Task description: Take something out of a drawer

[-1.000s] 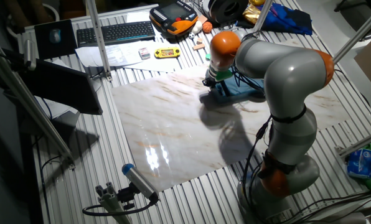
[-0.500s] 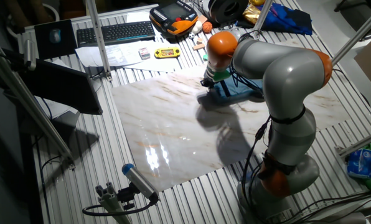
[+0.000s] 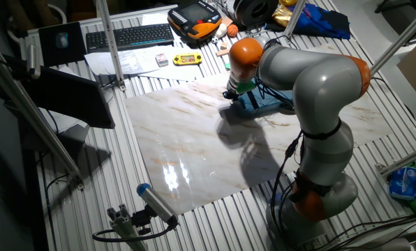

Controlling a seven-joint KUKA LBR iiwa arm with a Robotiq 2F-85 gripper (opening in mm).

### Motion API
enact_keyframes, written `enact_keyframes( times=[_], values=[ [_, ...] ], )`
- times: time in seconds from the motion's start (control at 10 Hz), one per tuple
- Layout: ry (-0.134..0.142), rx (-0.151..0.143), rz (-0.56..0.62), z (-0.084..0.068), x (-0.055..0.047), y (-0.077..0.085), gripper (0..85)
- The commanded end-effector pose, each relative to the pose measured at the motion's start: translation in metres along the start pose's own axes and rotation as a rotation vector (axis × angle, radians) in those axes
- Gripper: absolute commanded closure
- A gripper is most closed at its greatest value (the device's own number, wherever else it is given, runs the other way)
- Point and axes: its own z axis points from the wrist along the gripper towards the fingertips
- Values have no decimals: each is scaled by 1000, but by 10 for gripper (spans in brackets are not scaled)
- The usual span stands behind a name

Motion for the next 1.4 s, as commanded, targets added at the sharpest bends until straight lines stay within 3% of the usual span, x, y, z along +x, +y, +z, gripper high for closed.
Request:
enact_keyframes(
  times=[0.0, 0.6, 1.3],
  values=[
    [0, 3, 0, 0, 0, 2, 850],
    [-3, 28, -3, 1, 4, 20, 850],
    [-3, 41, -11, 0, 5, 27, 850]
  ],
)
